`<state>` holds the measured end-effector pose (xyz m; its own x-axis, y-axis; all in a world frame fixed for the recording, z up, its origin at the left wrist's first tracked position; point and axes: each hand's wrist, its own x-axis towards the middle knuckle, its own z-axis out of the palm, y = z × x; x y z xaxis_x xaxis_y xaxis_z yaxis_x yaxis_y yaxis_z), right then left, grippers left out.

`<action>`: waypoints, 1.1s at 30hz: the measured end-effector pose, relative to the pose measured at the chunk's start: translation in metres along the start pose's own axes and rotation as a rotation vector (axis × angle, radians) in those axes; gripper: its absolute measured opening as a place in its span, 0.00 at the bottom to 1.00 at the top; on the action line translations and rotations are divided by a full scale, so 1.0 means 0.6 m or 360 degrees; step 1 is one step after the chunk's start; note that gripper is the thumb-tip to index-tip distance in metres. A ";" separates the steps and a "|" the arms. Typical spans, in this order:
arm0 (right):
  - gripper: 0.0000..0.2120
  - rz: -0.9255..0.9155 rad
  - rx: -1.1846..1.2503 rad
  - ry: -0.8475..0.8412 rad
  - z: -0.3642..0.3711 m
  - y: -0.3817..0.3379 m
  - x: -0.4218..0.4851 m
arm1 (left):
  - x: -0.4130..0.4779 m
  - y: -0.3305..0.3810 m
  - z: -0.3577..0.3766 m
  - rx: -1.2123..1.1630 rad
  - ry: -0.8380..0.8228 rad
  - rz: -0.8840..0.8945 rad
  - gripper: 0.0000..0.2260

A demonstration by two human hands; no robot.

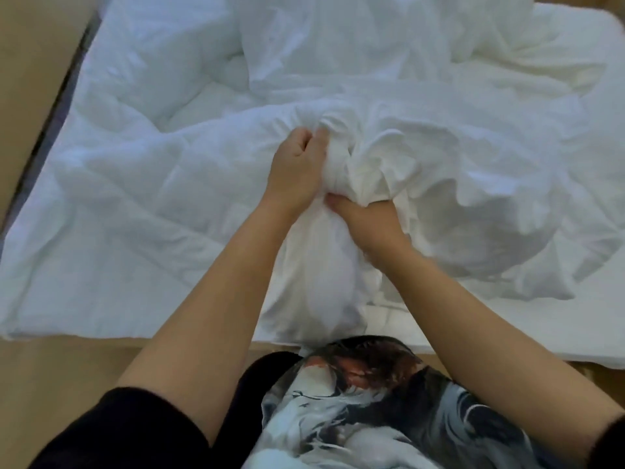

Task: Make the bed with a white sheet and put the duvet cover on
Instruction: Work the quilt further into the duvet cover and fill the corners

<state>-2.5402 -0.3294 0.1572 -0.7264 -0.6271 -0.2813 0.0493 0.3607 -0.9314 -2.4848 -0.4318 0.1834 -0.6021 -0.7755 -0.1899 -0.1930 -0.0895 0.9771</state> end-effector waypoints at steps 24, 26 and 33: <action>0.13 0.0223 0.0537 -0.0147 -0.070 -0.036 0.082 | 0.146 0.061 0.032 0.0939 0.0395 0.0627 0.13; 0.15 0.0187 0.0566 -0.0008 -0.070 -0.046 0.092 | 0.125 0.056 0.031 0.1026 0.0284 0.0677 0.11; 0.09 0.0203 0.0775 -0.0149 -0.075 -0.076 0.118 | 0.042 -0.019 -0.006 0.1940 -0.0590 0.1757 0.52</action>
<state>-2.6248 -0.3595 0.1901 -0.6302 -0.6662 -0.3988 0.4638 0.0889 -0.8815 -2.4948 -0.4528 0.1679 -0.9513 0.0613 0.3021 0.0782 0.9960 0.0442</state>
